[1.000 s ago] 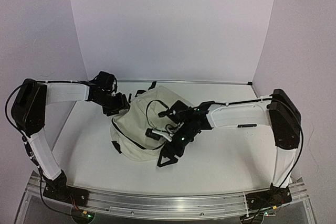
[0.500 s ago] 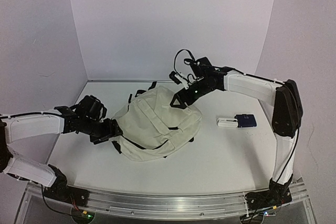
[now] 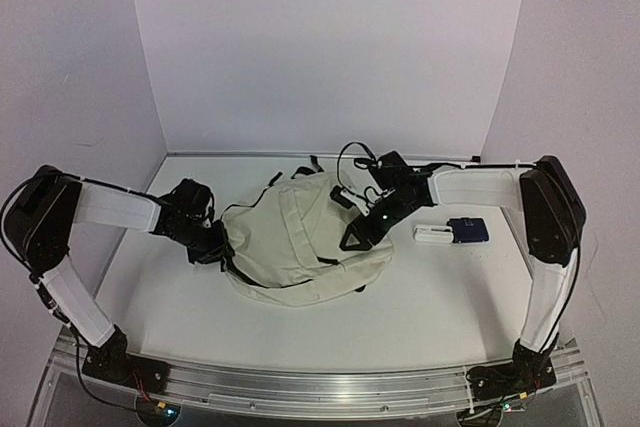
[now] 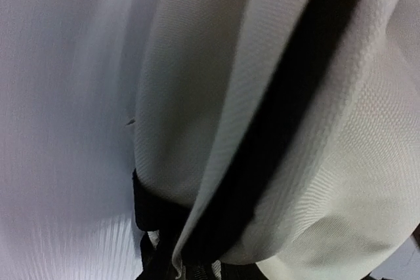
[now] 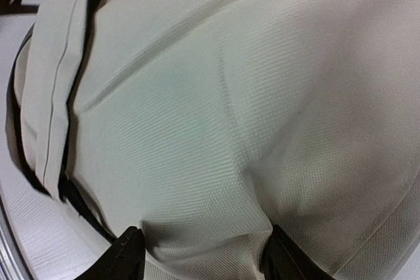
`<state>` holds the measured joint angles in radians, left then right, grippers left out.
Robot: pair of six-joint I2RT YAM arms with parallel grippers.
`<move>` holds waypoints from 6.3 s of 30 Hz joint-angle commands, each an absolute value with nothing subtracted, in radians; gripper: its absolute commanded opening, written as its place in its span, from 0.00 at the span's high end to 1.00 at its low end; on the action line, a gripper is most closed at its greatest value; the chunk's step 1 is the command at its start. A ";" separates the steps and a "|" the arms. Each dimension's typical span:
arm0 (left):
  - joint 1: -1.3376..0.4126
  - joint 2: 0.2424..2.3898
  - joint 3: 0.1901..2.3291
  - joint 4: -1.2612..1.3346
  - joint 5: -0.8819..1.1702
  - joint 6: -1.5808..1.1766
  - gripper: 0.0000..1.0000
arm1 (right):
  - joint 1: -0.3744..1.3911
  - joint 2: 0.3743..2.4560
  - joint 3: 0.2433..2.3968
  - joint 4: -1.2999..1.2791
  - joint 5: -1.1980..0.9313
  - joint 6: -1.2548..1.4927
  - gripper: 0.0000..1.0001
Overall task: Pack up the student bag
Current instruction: Adjust the student bag at the center of the board, then unzip the student bag at the center of the board.
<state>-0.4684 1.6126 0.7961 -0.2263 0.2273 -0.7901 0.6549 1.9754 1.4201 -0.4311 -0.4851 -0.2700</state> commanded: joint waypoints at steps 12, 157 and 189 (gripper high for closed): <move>-0.398 1.685 1.120 -0.299 0.240 -0.627 0.48 | 0.900 1.743 1.423 -0.645 -0.342 -0.351 0.42; -0.335 1.270 0.752 -0.244 0.554 -0.687 0.22 | 1.115 2.099 1.840 -0.699 0.033 -0.265 1.00; -0.505 1.396 0.547 -0.154 0.340 -0.801 1.00 | 0.892 2.074 1.892 -0.698 -0.019 -0.244 1.00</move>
<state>-0.5076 1.4324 0.5602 -0.0851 0.4138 -0.8264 0.9884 2.1463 1.8679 -0.7048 -0.0071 -0.2607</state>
